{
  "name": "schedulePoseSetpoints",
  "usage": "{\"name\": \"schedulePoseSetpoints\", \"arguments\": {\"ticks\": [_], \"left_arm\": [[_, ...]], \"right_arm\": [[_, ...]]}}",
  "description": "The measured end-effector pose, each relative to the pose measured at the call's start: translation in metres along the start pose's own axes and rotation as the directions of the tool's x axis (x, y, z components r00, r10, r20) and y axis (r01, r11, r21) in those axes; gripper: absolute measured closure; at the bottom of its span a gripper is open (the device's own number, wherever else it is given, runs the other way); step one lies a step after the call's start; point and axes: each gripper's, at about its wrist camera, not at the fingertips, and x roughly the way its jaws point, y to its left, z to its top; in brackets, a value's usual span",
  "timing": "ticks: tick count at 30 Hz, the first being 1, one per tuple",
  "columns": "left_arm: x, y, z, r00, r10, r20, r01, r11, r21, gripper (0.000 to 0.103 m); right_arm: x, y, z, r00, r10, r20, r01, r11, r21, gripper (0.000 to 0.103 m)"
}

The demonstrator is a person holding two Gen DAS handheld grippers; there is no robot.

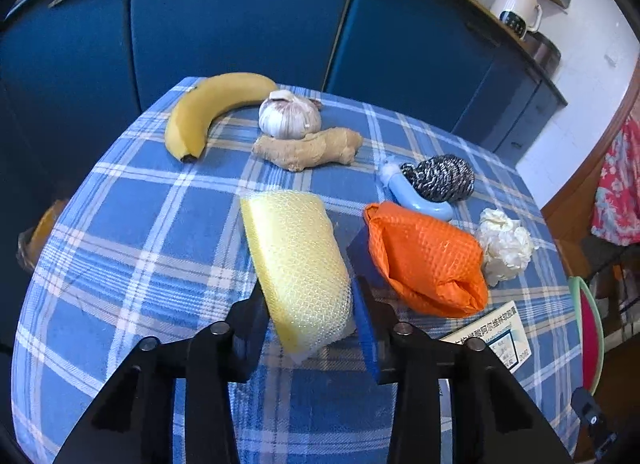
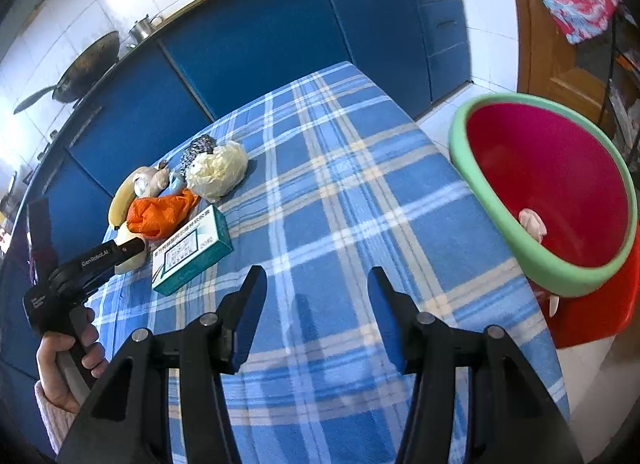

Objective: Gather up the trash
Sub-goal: 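Grasp the yellow mesh sponge with the left gripper while the right grasps crumpled white paper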

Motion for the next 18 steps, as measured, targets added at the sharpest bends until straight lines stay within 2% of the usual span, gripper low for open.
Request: {"name": "schedulePoseSetpoints", "arguments": {"ticks": [10, 15, 18], "left_arm": [[-0.021, 0.002, 0.024, 0.996, -0.008, 0.087, 0.006, 1.000, 0.019, 0.064], [-0.016, 0.008, 0.022, 0.993, 0.031, 0.111, -0.032, 0.999, 0.010, 0.064], [-0.011, 0.014, 0.020, 0.992, 0.049, 0.115, -0.049, 0.999, -0.003, 0.064]], "right_arm": [[0.020, 0.048, 0.029, 0.999, 0.026, 0.038, -0.022, 0.993, -0.116, 0.046], [0.041, 0.068, 0.044, 0.999, 0.035, 0.028, -0.031, 0.988, -0.152, 0.045], [0.054, 0.080, 0.053, 0.999, 0.045, 0.029, -0.040, 0.984, -0.176, 0.037]]}}
